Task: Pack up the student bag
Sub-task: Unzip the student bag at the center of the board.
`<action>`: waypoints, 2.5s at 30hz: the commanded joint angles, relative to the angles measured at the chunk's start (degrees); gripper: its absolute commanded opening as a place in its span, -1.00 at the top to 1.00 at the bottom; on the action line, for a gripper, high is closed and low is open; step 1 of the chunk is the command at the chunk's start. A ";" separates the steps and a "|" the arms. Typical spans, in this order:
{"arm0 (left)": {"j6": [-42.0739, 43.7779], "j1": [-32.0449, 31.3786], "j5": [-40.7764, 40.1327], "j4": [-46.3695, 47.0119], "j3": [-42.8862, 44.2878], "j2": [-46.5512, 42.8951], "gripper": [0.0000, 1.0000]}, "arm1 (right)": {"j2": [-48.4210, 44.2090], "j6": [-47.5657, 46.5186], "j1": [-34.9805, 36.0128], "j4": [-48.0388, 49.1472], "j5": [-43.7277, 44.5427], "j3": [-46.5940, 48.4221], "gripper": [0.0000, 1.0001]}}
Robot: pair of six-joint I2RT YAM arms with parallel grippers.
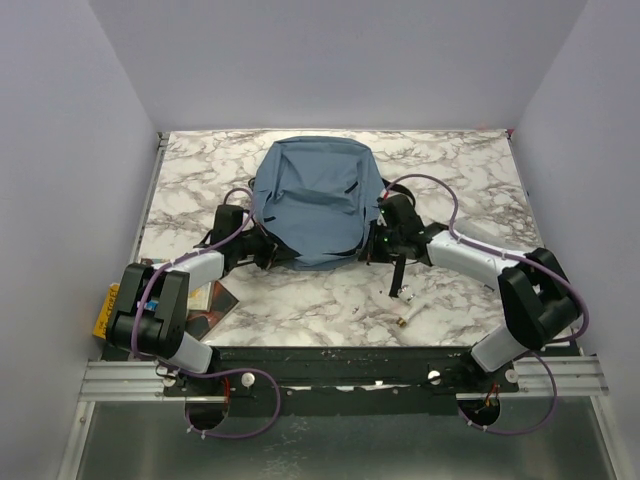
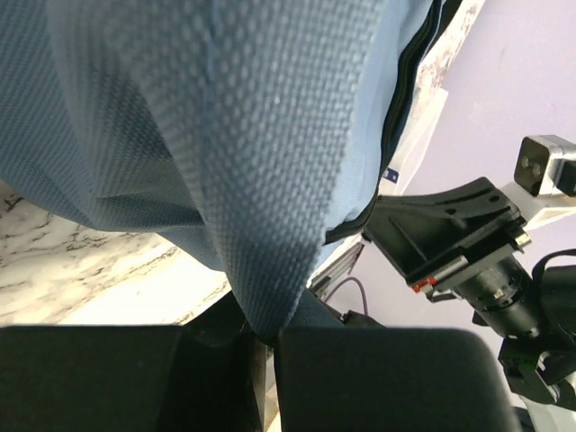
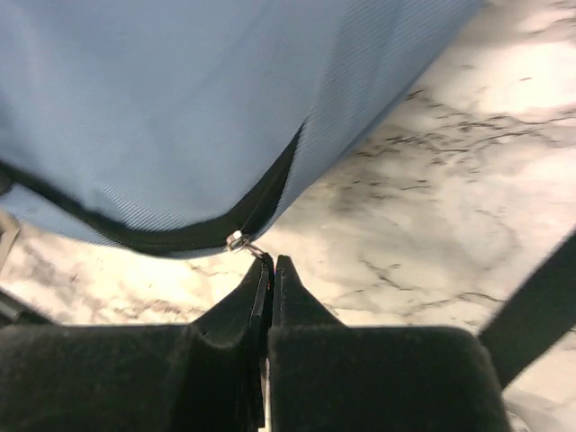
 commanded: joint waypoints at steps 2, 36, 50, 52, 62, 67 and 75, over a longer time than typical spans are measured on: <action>3.16 2.86 -0.03 -1.84 -0.22 -0.49 1.00 | -1.69 -2.99 -0.78 -11.26 20.36 1.96 0.99; 7.04 0.73 2.50 -2.19 -2.23 -2.39 0.61 | -2.02 -18.45 0.90 -7.35 14.97 13.46 -0.12; 16.58 8.23 -18.88 -25.80 7.71 -15.62 -0.63 | 6.99 -9.76 6.15 7.83 -7.03 15.28 -0.18; 16.46 8.80 -19.50 -25.89 9.53 -13.25 -0.55 | 7.80 -9.83 7.20 8.92 -7.09 14.44 -0.18; 16.05 8.16 -14.80 -23.44 14.82 -2.21 0.15 | 10.42 -6.97 10.48 15.28 -8.91 8.03 -0.16; 16.72 8.05 -15.49 -22.17 13.78 -2.94 0.74 | 12.57 -5.23 11.73 16.09 -11.59 7.16 -0.11; 9.17 8.05 5.63 9.90 3.25 -3.00 1.00 | 7.35 15.52 10.79 39.57 -28.08 -1.77 -0.13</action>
